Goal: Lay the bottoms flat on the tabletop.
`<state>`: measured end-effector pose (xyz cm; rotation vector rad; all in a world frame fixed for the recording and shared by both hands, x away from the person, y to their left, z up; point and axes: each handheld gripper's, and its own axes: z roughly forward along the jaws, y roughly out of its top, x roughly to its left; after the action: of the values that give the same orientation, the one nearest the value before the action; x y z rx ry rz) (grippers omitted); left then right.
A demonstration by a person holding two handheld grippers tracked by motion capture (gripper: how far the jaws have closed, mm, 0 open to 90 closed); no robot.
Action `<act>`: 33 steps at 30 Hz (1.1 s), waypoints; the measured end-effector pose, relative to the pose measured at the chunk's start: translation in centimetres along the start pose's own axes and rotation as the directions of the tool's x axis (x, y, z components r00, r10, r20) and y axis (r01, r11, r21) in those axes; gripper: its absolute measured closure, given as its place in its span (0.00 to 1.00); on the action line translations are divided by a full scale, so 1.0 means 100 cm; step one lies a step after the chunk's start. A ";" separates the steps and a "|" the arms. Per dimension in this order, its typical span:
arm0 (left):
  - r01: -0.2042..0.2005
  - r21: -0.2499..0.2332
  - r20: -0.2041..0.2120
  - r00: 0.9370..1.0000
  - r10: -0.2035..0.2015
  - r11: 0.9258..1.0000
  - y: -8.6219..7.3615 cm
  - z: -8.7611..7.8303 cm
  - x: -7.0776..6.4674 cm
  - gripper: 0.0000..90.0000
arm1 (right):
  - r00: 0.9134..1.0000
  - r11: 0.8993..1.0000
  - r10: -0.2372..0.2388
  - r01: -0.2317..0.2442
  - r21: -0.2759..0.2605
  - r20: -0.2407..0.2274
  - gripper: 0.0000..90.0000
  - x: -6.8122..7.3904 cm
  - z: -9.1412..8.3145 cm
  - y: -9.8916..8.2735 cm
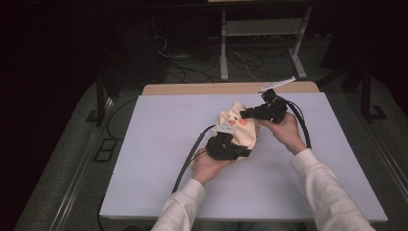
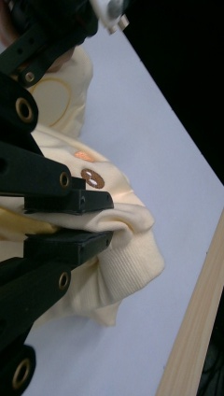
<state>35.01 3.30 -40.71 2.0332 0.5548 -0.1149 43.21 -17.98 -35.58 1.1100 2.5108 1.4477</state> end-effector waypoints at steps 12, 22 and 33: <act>-0.026 -0.068 -0.061 0.998 0.022 0.997 0.007 -0.015 -0.008 0.65 | 0.999 0.998 0.047 -0.046 -0.052 0.024 0.90 -0.016 -0.024 -0.031; -0.019 -0.142 -0.142 0.990 -0.001 0.990 0.015 -0.036 -0.001 0.49 | 0.998 0.997 0.045 -0.042 -0.064 0.043 0.90 -0.017 -0.042 -0.044; -0.022 -0.153 -0.237 0.971 -0.015 0.988 0.026 -0.055 0.015 0.40 | 0.998 0.997 0.045 -0.041 -0.069 0.053 0.90 -0.013 -0.054 -0.060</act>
<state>36.68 7.42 -36.33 1.9071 0.6875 0.1717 38.85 -24.65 -37.57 1.1822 2.3972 1.4806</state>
